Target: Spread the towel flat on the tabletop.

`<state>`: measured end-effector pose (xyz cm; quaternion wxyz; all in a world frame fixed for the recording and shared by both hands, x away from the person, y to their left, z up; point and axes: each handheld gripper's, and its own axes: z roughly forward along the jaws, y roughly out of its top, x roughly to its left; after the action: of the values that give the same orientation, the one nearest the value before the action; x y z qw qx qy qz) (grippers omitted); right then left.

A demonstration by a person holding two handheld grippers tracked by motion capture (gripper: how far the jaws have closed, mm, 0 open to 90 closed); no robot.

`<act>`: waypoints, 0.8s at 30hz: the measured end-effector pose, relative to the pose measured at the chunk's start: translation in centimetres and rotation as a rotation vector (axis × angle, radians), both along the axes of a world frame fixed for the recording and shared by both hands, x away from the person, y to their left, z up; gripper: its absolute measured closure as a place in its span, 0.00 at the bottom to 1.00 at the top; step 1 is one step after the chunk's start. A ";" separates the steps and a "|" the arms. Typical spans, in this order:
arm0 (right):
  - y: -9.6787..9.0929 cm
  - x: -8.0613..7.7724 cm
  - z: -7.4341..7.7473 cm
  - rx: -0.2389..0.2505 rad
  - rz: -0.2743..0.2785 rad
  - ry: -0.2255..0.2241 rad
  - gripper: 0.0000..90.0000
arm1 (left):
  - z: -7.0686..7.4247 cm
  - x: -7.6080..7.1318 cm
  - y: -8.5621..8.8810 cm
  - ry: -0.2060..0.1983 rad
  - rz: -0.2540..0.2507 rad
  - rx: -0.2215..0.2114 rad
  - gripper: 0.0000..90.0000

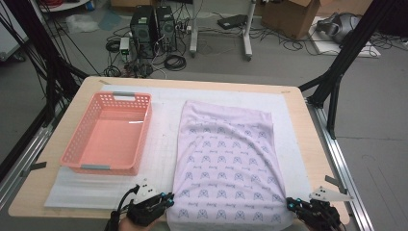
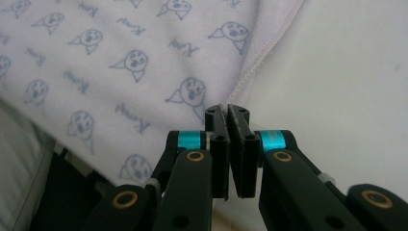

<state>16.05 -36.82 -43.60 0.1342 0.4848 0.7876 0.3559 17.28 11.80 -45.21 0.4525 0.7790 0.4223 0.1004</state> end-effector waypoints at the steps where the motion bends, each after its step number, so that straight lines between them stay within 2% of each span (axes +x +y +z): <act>1: -0.1 -0.3 0.0 -0.012 0.004 0.008 0.97 | 0.0 -0.2 0.0 0.006 -0.007 -0.006 0.97; 2: -0.1 -0.5 0.1 -0.015 0.013 0.018 0.96 | -0.1 -0.2 -0.1 -0.002 -0.008 -0.005 0.93; 3: -0.1 -0.7 0.1 -0.018 0.019 0.021 0.93 | -0.1 -0.2 -0.1 -0.008 -0.005 -0.009 0.86; 5: -0.2 -0.7 0.3 -0.007 -0.013 -0.001 0.72 | -0.2 0.3 -0.1 -0.014 0.009 -0.034 0.71; 6: -0.4 -0.6 0.4 0.019 -0.036 -0.020 0.70 | -0.2 0.5 -0.1 -0.022 0.016 -0.039 0.66; 8: -0.6 -0.1 0.6 0.036 -0.077 -0.062 0.69 | -0.2 1.1 -0.1 -0.047 0.023 -0.041 0.63; 10: -0.5 0.9 0.3 0.047 -0.119 -0.076 0.70 | -0.4 1.9 -0.3 -0.041 0.029 -0.035 0.62; 12: 0.0 1.9 -0.2 0.029 -0.131 -0.071 0.72 | -0.6 2.5 -0.6 -0.038 0.027 -0.027 0.63; 14: 0.6 2.8 -0.8 0.004 -0.117 -0.055 0.75 | -0.7 2.7 -0.8 -0.047 0.024 -0.028 0.67; 15: 0.9 3.0 -1.0 -0.012 -0.119 -0.063 0.82 | -0.8 2.7 -0.9 -0.054 0.018 -0.016 0.73; 16: 0.9 3.0 -0.9 -0.019 -0.108 -0.067 0.94 | -0.8 2.6 -1.0 -0.065 0.014 -0.001 0.83; 17: 1.0 3.1 -0.9 -0.004 -0.084 -0.055 0.97 | -0.8 2.5 -1.0 -0.075 0.006 0.010 0.92; 18: 1.1 3.0 -0.9 -0.019 -0.077 -0.058 0.97 | -0.7 2.4 -0.9 -0.067 0.006 0.013 0.97; 21: 0.5 2.6 -0.8 0.005 -0.081 -0.039 0.97 | -0.4 1.7 -0.4 -0.055 0.009 0.031 0.98; 24: -0.5 1.8 -0.7 0.016 -0.081 -0.025 0.97 | -0.2 0.6 0.6 -0.037 0.008 0.019 0.98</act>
<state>17.81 -37.28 -44.32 0.1545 0.5127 0.7628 0.3626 17.85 12.42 -45.36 0.4524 0.7796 0.4158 0.1207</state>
